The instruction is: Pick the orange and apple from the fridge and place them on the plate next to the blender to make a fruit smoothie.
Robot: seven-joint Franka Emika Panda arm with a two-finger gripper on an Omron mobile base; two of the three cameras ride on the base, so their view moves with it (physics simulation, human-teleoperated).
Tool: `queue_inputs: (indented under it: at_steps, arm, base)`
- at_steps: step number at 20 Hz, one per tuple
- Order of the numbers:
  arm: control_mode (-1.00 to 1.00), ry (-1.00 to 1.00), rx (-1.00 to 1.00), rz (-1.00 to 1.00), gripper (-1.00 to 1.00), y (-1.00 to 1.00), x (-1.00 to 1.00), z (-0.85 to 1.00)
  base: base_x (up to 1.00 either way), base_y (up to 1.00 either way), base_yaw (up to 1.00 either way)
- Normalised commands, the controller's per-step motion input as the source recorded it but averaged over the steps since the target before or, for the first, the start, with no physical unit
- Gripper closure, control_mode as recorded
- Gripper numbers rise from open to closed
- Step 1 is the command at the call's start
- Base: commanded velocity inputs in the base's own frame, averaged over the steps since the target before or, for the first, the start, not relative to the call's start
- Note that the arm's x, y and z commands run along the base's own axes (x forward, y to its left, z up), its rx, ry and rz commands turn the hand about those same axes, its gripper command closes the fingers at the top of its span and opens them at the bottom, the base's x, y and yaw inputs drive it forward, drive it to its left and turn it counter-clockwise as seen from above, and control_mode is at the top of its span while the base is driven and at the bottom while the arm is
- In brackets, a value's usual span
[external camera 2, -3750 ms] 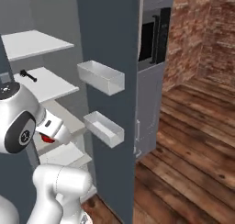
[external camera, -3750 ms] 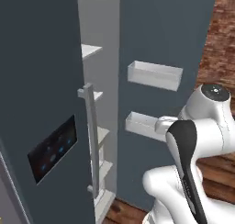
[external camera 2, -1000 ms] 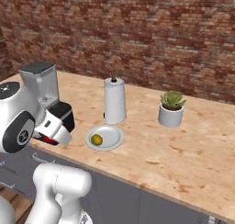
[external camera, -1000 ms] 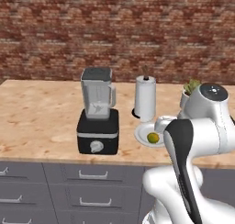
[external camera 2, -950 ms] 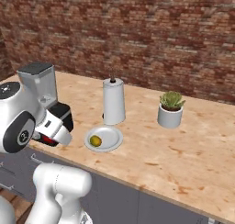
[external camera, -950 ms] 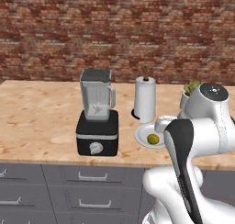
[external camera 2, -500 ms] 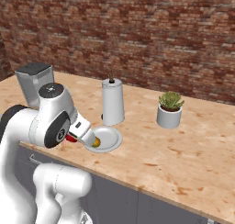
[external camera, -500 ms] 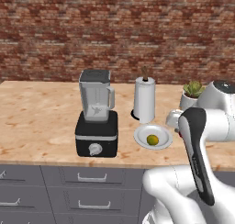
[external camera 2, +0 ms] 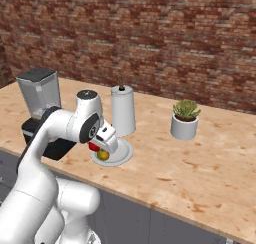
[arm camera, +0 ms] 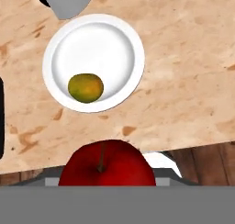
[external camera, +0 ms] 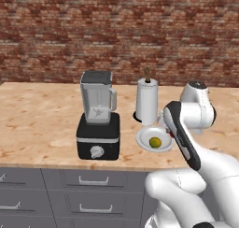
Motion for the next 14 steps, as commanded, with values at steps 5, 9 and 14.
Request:
queue_inputs:
  at_steps: [5,9,14]
  arm:
    - [-1.0,0.08,0.01,0.0,1.0,-0.06,0.66,-0.64]
    - [-1.0,0.05,0.05,0.0,1.0,-0.18,0.6,-0.49]
    - [-1.0,0.0,0.05,0.0,1.0,-0.14,0.46,-0.49]
  base:
    - [0.0,0.0,0.0]
    - [0.0,0.0,0.0]
    - [0.0,0.0,0.0]
